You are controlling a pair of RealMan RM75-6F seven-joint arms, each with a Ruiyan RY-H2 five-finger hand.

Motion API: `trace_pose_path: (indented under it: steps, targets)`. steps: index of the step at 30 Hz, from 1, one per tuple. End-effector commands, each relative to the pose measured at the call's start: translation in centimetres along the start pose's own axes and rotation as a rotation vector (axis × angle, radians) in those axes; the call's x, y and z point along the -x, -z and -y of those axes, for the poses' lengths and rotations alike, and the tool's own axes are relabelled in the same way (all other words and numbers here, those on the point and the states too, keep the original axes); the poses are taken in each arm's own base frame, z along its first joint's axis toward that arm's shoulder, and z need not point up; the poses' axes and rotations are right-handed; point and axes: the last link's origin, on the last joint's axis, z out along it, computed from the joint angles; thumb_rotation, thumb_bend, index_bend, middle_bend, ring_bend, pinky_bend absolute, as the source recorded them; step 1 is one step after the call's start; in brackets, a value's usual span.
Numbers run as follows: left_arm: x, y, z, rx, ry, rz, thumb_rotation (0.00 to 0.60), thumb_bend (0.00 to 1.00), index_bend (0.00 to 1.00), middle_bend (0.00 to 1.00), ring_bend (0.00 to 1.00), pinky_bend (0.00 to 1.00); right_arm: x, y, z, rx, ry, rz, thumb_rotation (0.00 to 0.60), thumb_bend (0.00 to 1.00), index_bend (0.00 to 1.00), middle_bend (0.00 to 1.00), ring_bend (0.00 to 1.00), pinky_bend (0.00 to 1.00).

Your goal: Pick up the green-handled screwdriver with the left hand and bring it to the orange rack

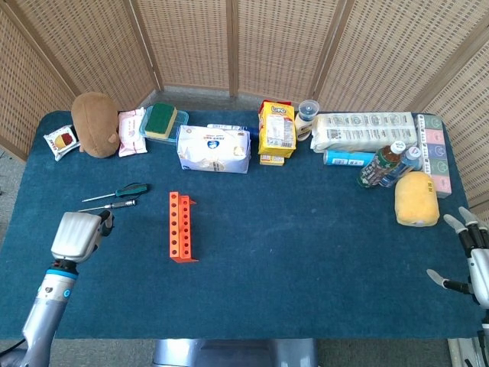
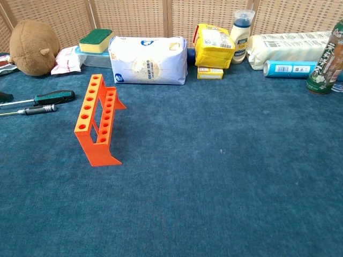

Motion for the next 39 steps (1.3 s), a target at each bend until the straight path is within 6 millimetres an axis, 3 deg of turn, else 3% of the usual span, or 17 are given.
trace_pose_path:
  steps: [1, 9, 21, 39]
  targets:
    - [-0.8, 1.1, 0.3, 0.002, 0.011, -0.008, 0.6, 0.38, 0.58, 1.0, 1.0, 1.0, 0.0, 0.0, 0.0, 0.0, 0.0, 0.0, 0.6, 0.0, 0.11, 0.0, 0.0, 0.0]
    - [-2.4, 2.5, 0.1, 0.047, 0.174, 0.068, 0.6, 0.38, 0.58, 1.0, 1.0, 1.0, 0.1, 0.0, 0.1, 0.001, 0.004, 0.003, 0.6, 0.0, 0.11, 0.0, 0.0, 0.0]
    - [-7.7, 4.0, 1.1, 0.179, 0.412, 0.258, 0.6, 0.37, 0.58, 1.0, 1.0, 1.0, 0.4, 0.0, 0.3, -0.001, 0.012, 0.009, 0.6, 0.0, 0.11, 0.0, 0.0, 0.0]
    - [-11.1, 3.0, 0.5, 0.293, 0.621, 0.462, 0.6, 0.38, 0.58, 1.0, 1.0, 1.0, 0.3, 0.0, 0.2, 0.004, 0.009, 0.007, 0.6, 0.0, 0.11, 0.0, 0.0, 0.0]
